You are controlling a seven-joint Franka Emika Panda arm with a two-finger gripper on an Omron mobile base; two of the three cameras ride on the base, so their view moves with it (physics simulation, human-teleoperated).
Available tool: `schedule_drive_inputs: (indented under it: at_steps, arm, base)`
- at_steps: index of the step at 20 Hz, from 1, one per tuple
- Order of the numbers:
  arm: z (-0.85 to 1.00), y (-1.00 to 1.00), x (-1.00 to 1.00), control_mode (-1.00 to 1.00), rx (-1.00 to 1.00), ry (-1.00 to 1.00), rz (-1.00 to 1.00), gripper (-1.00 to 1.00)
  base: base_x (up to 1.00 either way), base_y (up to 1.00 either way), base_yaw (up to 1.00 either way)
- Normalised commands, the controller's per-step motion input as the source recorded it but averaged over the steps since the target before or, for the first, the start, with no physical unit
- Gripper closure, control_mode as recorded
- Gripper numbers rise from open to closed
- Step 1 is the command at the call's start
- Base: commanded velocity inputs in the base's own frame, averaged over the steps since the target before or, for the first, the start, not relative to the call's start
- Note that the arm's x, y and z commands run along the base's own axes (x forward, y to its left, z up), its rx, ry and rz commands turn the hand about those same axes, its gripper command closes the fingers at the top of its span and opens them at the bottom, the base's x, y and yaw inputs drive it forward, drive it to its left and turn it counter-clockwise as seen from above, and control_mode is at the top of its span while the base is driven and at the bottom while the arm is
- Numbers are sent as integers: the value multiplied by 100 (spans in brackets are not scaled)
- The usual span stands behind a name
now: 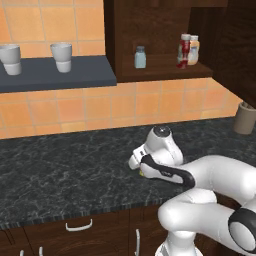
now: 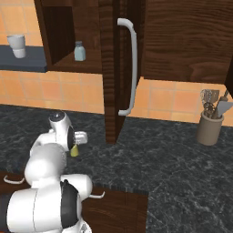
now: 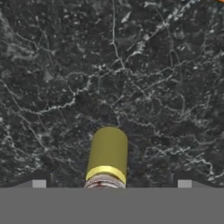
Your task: Put the shaker and condiment bottle from the counter next to their counterparts in the cabinet.
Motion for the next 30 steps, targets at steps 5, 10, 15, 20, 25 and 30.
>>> schedule_drive_inputs:
  at_steps: [5, 10, 15, 20, 25, 30]
  arm:
    - [-31, 0, 4, -100, 0, 0, 0, -100]
    - [-24, 0, 5, -100, 0, 0, 0, -100]
    - [-21, 0, 9, -100, 0, 0, 0, -100]
    - [-17, 0, 7, -100, 0, 0, 0, -100]
    - [-15, 3, 3, -100, 0, 0, 2, 100]
    - [-10, 0, 23, -100, 0, 0, 0, 100]
  base:
    - [0, 0, 0]
    - [0, 0, 0]
    - [0, 0, 0]
    - [0, 0, 0]
    - [0, 0, 0]
    - [0, 0, 0]
